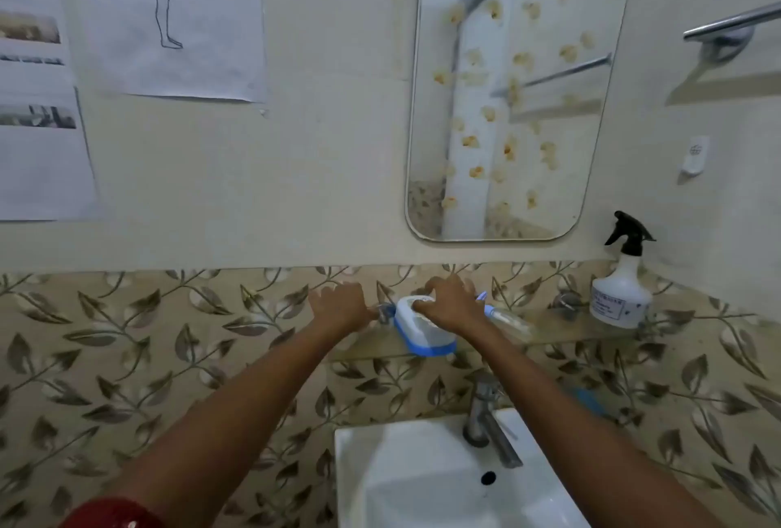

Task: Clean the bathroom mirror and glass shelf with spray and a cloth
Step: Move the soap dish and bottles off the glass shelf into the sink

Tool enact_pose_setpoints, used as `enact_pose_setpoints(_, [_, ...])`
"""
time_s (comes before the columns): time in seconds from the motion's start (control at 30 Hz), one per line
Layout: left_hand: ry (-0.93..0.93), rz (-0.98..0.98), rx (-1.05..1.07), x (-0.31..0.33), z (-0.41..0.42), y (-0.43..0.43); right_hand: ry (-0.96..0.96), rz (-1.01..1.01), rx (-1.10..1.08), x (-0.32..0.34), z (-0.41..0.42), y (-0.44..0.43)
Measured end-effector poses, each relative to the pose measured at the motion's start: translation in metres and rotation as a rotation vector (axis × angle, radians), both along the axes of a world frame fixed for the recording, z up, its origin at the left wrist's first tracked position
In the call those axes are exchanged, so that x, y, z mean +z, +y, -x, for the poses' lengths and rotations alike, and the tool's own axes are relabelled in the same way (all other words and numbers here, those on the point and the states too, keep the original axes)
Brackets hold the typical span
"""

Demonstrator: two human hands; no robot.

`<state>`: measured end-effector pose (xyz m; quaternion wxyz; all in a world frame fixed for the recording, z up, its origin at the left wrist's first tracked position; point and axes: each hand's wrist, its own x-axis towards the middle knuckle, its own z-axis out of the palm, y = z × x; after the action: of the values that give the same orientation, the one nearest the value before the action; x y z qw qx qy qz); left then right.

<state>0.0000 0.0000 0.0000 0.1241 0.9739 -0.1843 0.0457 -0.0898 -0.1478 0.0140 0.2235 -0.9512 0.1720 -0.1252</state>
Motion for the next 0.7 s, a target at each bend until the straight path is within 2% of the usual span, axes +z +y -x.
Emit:
enact_pose_setpoints(0.1, [-0.052,-0.102,0.050,-0.017,0.005,-0.005,0.042,0.019,-0.024,-0.009,-0.001,0.000])
enact_pose_setpoints(0.17, [-0.129,-0.078,0.092,-0.025,0.007,-0.007,0.045,0.006,-0.029,-0.013,0.000,0.002])
enact_pose_setpoints(0.33, [-0.138,0.008,0.132,-0.029,0.007,-0.004,0.024,0.018,-0.075,-0.023,-0.001,0.002])
enact_pose_setpoints(0.47, [-0.082,0.245,0.076,-0.030,0.001,0.001,0.022,0.046,-0.110,-0.028,-0.004,0.004])
enact_pose_setpoints(0.6, [0.039,0.701,-0.017,-0.025,0.008,0.012,0.041,0.044,-0.116,-0.029,-0.007,0.005])
enact_pose_setpoints(0.7, [0.059,0.964,-0.135,-0.013,0.033,0.025,0.030,0.048,-0.124,-0.030,-0.007,0.007])
